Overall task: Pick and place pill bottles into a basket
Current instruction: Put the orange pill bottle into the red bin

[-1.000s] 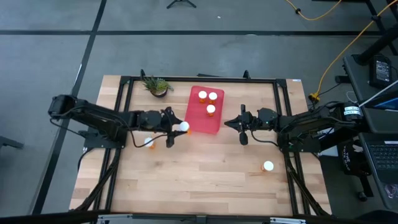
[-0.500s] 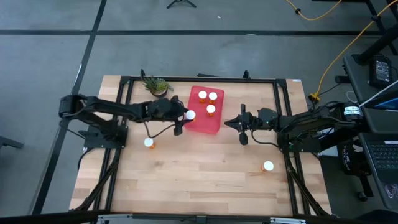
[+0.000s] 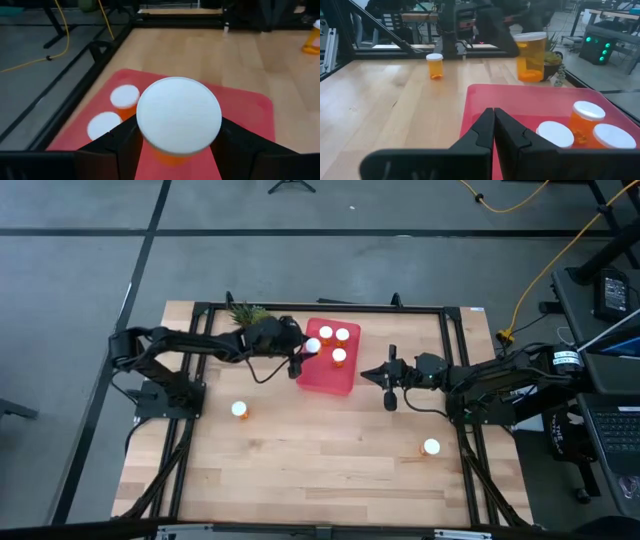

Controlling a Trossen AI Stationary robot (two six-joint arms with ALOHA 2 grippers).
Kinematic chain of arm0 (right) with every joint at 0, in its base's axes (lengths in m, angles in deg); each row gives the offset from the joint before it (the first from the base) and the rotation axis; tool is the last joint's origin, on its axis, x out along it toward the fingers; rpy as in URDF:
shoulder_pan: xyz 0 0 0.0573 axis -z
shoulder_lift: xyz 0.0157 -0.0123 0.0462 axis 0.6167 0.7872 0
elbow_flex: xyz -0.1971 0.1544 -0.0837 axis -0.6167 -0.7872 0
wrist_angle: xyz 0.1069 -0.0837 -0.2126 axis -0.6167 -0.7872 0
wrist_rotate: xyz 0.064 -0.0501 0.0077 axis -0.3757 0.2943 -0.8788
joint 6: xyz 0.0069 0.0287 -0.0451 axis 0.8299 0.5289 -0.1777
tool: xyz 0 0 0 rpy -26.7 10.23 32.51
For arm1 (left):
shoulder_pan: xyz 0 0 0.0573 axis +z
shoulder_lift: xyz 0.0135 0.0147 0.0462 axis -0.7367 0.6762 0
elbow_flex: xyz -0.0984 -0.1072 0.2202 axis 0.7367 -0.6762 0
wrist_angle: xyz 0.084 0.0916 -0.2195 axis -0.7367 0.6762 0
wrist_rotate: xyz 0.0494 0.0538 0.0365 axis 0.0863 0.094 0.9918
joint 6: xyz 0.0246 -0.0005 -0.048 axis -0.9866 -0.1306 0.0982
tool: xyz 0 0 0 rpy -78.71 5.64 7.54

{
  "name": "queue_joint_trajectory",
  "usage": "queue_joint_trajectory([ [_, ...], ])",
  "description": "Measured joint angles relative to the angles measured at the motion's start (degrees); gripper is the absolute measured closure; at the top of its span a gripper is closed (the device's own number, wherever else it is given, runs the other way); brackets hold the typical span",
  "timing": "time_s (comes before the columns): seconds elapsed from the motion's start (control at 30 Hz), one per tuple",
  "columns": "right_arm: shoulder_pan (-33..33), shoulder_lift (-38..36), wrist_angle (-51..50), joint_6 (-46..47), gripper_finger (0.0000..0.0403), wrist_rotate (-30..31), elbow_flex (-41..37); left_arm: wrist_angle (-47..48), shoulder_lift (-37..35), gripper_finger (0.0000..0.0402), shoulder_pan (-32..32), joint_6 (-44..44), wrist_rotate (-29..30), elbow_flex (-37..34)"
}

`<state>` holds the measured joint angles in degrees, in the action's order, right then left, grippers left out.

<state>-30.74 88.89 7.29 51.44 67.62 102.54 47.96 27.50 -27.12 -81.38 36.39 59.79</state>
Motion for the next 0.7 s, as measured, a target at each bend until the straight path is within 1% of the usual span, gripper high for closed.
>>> queue_joint_trajectory([
  [0.1,0.00,0.00,-0.01,0.00,0.0387,0.01,0.00,0.13,1.33,0.0199,1.02,-0.78,-0.33,1.51],
  [0.23,0.00,0.00,0.04,0.03,0.0387,0.01,0.00,1.25,3.61,0.0199,2.15,-0.91,-2.73,3.40],
  [0.33,0.00,0.00,0.06,0.08,0.0387,0.00,0.00,1.12,5.18,0.0199,2.61,-0.93,-2.81,4.08],
  [0.5,0.00,0.00,0.08,0.15,0.0387,0.00,0.00,2.94,6.22,0.0199,2.63,-0.91,-2.66,4.08],
  [0.7,0.00,0.00,0.01,0.19,0.0387,0.01,0.00,2.46,7.35,0.0199,2.61,-0.50,-2.63,4.10],
])
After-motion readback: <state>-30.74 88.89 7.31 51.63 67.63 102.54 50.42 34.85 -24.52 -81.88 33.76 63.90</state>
